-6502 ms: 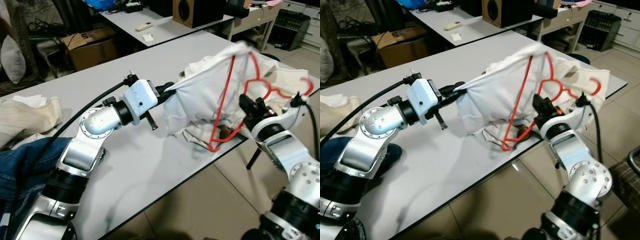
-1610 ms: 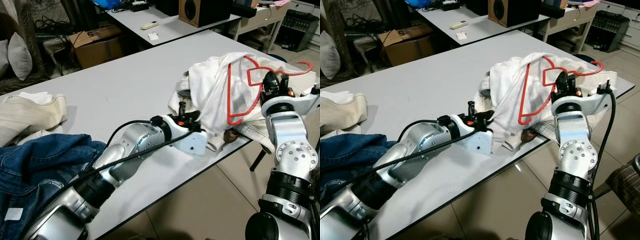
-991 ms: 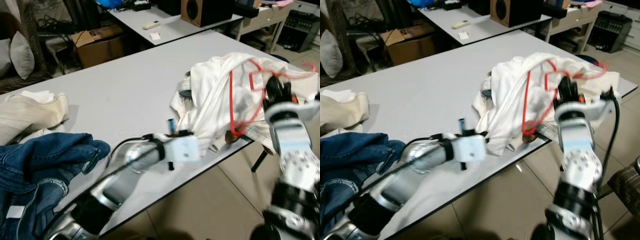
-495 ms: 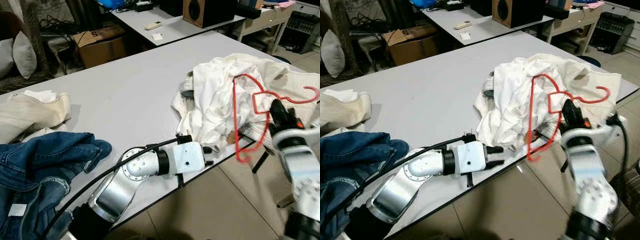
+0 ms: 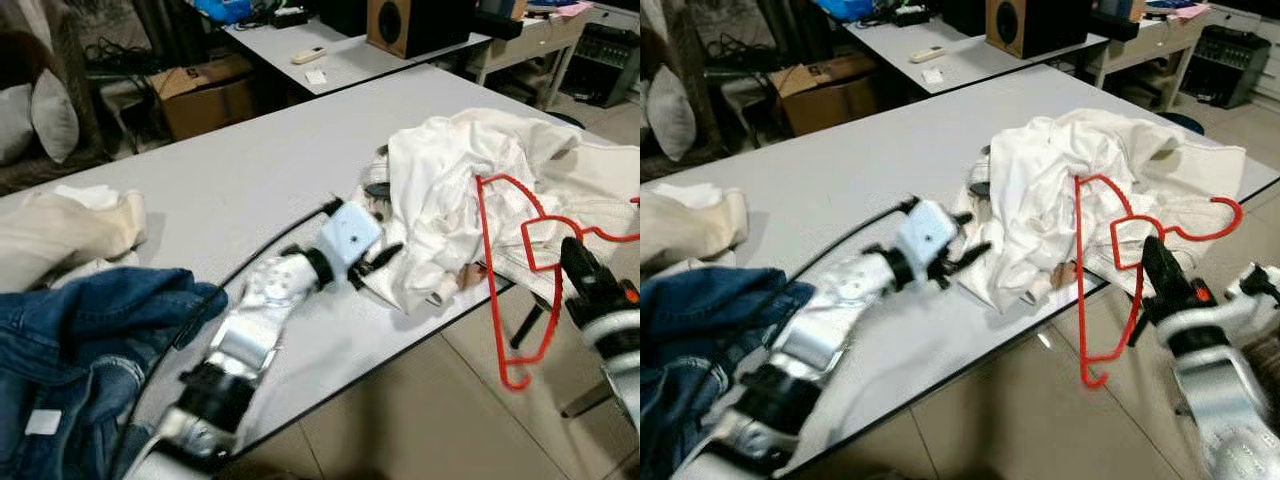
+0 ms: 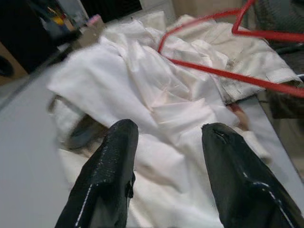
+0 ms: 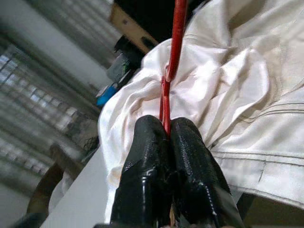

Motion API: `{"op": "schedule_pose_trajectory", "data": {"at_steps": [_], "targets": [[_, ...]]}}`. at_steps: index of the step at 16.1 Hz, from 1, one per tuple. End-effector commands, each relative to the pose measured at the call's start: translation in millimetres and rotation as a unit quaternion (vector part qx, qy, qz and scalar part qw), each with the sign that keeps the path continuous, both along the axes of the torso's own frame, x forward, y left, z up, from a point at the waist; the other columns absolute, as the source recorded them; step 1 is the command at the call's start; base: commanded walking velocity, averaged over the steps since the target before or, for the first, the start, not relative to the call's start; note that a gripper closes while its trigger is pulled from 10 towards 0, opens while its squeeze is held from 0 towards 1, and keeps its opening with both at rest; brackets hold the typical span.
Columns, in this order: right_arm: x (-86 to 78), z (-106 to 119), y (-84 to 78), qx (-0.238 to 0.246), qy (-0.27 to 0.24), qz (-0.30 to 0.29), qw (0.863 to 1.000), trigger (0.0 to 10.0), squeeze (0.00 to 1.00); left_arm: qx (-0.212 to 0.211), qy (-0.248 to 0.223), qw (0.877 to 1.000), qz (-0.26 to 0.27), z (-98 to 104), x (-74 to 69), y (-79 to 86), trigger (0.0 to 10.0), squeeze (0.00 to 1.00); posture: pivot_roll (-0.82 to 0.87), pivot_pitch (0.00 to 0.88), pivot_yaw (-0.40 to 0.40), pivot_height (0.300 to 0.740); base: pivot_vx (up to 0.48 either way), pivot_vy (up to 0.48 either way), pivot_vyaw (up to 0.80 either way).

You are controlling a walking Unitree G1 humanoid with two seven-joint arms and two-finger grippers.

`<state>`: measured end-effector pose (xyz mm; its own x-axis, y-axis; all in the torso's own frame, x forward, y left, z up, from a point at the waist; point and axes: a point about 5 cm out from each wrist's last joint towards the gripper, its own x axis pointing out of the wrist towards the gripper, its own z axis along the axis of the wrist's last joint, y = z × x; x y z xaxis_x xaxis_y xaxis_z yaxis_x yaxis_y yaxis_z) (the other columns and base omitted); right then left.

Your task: Hang hanger

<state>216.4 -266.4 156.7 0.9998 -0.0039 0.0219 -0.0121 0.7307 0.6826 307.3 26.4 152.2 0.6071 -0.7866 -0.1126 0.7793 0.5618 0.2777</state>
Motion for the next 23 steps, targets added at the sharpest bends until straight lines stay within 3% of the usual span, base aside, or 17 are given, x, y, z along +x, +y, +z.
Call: {"op": "schedule_pose_trajectory", "data": {"at_steps": [1,4,6,8,10,11,12,14,18,19,20,21,22,23], "targets": [[-2.1,7.0,4.7,-0.006,-0.015,0.022,1.0,10.0,0.0,0.0,0.011,1.0,0.0,-3.2,2.3,-0.8,10.0,0.0,-0.24,0.0,0.141,0.74,0.0,0.0,0.0],[-13.1,10.4,5.4,-0.034,-0.02,0.019,0.999,10.0,0.0,-0.085,0.106,0.991,0.012,-11.4,5.2,-16.1,10.0,0.0,-0.27,0.0,0.171,0.74,0.0,0.0,0.0],[-19.0,19.0,10.0,-0.047,-0.038,0.032,0.998,10.0,0.0,-0.126,0.133,0.983,0.023,-13.9,6.2,-15.6,10.0,0.0,-0.27,0.0,0.169,0.74,0.0,0.0,0.0],[-21.8,31.3,10.5,-0.067,-0.066,0.023,0.995,10.0,0.0,-0.164,0.113,0.977,0.073,-7.9,14.3,-6.8,10.0,0.0,-0.28,0.0,0.168,0.74,0.0,0.0,0.0],[-22.5,36.7,9.2,-0.166,-0.048,0.013,0.985,10.0,0.0,-0.194,0.097,0.97,0.111,-2.9,18.3,10.2,10.0,0.0,-0.28,0.0,0.167,0.74,0.0,0.0,0.0],[-21.1,23.4,17.7,-0.323,0.037,0.074,0.943,10.0,0.0,-0.203,0.091,0.964,0.147,-3.2,19.5,29.8,10.0,0.0,-0.28,0.0,0.161,0.74,0.0,0.0,0.0],[-24.9,12.4,25.1,-0.391,0.081,0.13,0.907,10.0,0.0,-0.207,0.085,0.961,0.164,-1.8,17.4,43.2,10.0,0.0,-0.27,0.0,0.149,0.74,0.0,0.0,0.0],[-32.0,9.1,31.4,-0.415,0.102,0.178,0.886,10.0,0.0,-0.191,0.076,0.962,0.181,-0.9,11.6,62.2,10.0,0.0,-0.25,0.0,0.126,0.74,0.0,0.0,0.0],[-32.7,13.7,23.5,-0.453,0.094,0.173,0.869,10.0,0.0,-0.167,0.05,0.966,0.189,2.9,3.2,80.7,10.0,0.0,-0.23,0.0,0.115,0.74,0.0,0.0,0.0],[-27.2,26.2,16.1,-0.459,0.06,0.119,0.878,10.0,0.0,-0.16,0.046,0.967,0.19,1.5,-1.0,84.7,10.0,0.0,-0.23,0.0,0.117,0.74,0.0,0.0,0.0],[-22.7,48.3,10.5,-0.422,-0.001,0.057,0.905,10.0,0.0,-0.159,0.057,0.964,0.204,-2.3,-4.6,90.2,10.0,0.0,-0.23,0.0,0.122,0.74,0.0,0.0,0.0],[-26.6,49.2,20.3,-0.405,-0.012,0.106,0.908,10.0,0.0,-0.165,0.058,0.962,0.209,-2.5,-5.3,92.4,10.0,0.0,-0.24,0.0,0.13,0.74,0.0,0.0,0.0],[-36.0,44.9,33.4,-0.448,-0.011,0.175,0.877,10.0,0.0,-0.185,0.059,0.953,0.231,-1.6,-6.1,99.2,10.0,0.0,-0.24,0.0,0.138,0.74,0.0,0.0,0.0],[-35.8,44.0,29.2,-0.473,-0.011,0.154,0.867,10.0,0.0,-0.19,0.054,0.949,0.245,-1.3,-5.6,102.6,10.0,0.0,-0.25,0.0,0.139,0.74,0.0,0.0,0.0]]}}
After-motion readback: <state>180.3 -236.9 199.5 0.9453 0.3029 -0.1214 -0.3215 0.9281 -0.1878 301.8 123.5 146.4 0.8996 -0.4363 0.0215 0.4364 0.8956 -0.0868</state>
